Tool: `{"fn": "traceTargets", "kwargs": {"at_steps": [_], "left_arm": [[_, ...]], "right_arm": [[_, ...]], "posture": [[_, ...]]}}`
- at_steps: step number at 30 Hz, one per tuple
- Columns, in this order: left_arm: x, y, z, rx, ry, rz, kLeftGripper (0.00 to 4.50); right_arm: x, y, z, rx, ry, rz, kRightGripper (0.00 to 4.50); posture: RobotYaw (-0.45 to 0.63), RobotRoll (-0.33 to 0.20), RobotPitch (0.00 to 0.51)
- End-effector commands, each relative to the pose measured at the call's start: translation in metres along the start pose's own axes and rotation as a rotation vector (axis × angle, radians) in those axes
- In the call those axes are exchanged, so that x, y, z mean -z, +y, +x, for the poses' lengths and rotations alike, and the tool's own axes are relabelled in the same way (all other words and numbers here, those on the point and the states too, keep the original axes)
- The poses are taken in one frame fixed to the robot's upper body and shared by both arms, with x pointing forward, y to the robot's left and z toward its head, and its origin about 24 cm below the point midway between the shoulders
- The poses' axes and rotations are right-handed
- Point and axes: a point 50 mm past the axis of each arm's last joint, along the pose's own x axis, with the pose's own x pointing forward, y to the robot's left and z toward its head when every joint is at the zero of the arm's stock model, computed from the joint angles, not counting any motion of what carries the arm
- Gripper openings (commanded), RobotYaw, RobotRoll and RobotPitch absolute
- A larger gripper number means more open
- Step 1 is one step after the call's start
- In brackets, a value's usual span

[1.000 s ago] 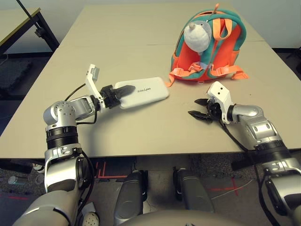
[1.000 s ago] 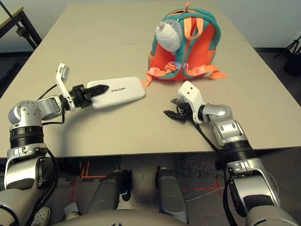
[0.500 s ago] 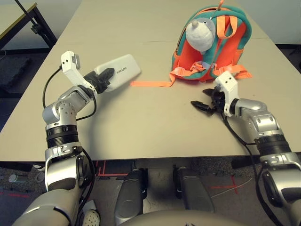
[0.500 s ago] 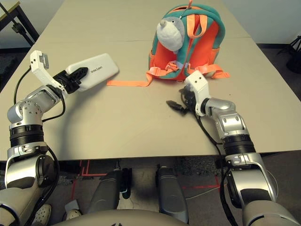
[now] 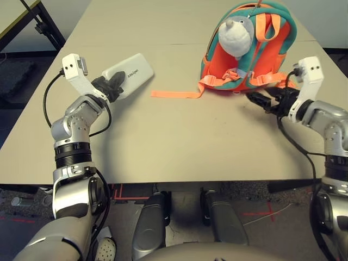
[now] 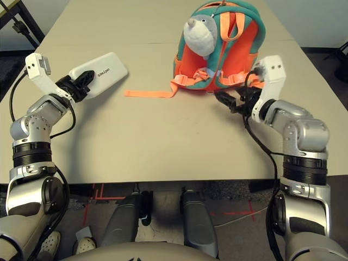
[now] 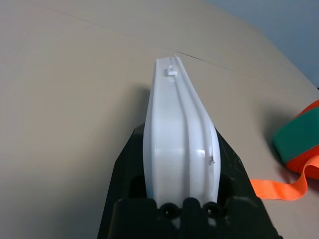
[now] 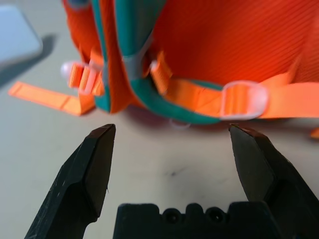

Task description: Put the pencil case into the backpack and zip it.

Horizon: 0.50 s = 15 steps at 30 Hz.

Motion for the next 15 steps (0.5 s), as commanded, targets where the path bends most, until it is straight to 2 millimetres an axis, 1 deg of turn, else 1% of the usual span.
{"fn": "traceTargets", "kwargs": {"at_steps": [1, 4, 8, 12, 15], "left_arm": [[-0.001, -0.003, 0.002, 0.011, -0.024, 0.017, 1.24], [0.001, -0.004, 0.003, 0.021, -0.018, 0.021, 1.24], [0.004, -0.006, 0.006, 0.029, -0.013, 0.022, 1.24], [0.005, -0.007, 0.007, 0.037, -0.008, 0.028, 1.24], [0.006, -0.007, 0.006, 0.039, -0.006, 0.030, 1.24]], "right_arm": [[-0.013, 0.001, 0.000, 0.012, -0.080, 0.033, 4.50], [-0.020, 0.003, 0.003, 0.004, -0.119, 0.059, 4.50], [-0.026, 0.012, 0.017, -0.040, -0.154, 0.093, 4.50], [-0.025, 0.017, 0.026, -0.061, -0.154, 0.098, 4.50], [-0.021, 0.022, 0.037, -0.076, -0.149, 0.103, 4.50]], "posture": [[-0.13, 0.000, 0.196], [-0.14, 0.000, 0.194], [-0.14, 0.000, 0.192], [-0.14, 0.000, 0.192], [-0.13, 0.000, 0.190]]}}
